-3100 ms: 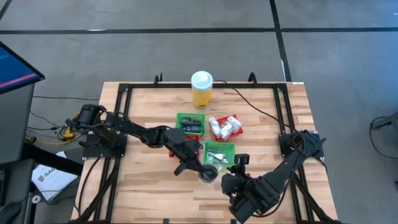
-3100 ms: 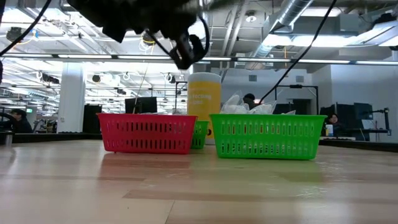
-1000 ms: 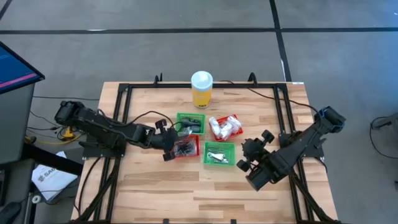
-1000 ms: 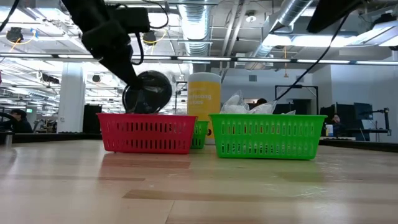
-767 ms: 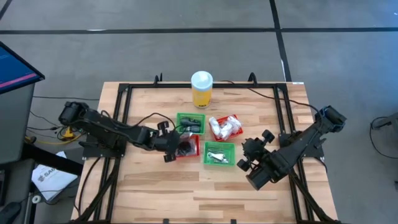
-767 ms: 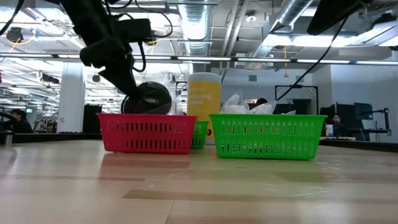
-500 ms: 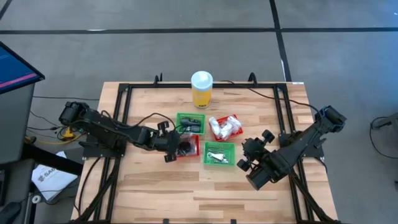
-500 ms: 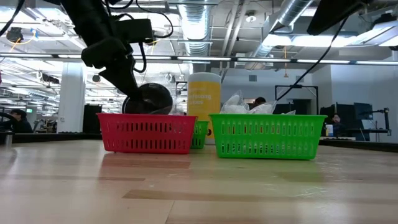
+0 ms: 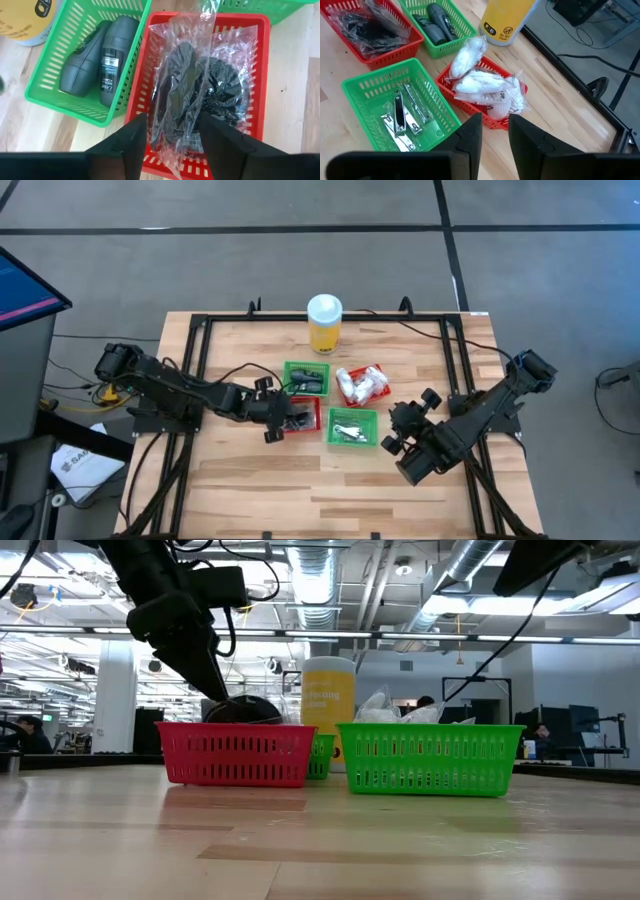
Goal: Pick & Place Travel size toiletries
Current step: Put the hairbrush into the left red bin, then return to Home Position
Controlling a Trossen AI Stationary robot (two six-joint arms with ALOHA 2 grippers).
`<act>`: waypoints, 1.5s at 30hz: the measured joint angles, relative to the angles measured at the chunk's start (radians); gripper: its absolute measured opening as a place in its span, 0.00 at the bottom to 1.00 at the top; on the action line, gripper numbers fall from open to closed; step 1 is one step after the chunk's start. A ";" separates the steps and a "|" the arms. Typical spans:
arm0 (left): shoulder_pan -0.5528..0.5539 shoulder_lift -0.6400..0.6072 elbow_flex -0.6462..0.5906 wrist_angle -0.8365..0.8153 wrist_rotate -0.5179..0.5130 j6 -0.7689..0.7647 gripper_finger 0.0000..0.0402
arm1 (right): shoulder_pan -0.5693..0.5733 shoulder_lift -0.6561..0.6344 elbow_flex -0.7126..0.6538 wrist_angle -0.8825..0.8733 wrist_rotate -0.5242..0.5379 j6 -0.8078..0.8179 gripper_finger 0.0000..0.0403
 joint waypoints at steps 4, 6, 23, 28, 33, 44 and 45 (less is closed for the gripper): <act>0.000 -0.008 0.000 -0.001 0.001 0.000 0.45 | 0.000 0.000 0.000 -0.001 0.007 0.000 0.21; 0.000 -0.029 0.000 0.004 0.001 -0.001 0.46 | 0.000 0.000 0.000 -0.001 0.010 0.000 0.21; -0.039 -0.325 -0.097 0.327 -0.003 0.179 0.45 | 0.013 -0.108 -0.225 0.096 0.240 0.096 0.11; -0.037 -0.386 -0.234 0.487 0.000 0.187 0.45 | 0.012 -0.259 -0.339 0.249 0.300 -0.020 0.01; -0.036 -0.448 -0.357 0.647 0.009 0.194 0.44 | 0.008 -0.449 -0.459 0.424 0.318 -0.190 0.03; 0.034 -0.521 -0.541 1.040 0.238 0.261 0.44 | -0.095 -0.803 -0.849 1.496 0.038 -1.094 0.00; 0.048 -0.521 -0.548 1.045 0.265 0.255 0.44 | -0.125 -0.820 -0.881 1.594 -0.040 -1.166 0.00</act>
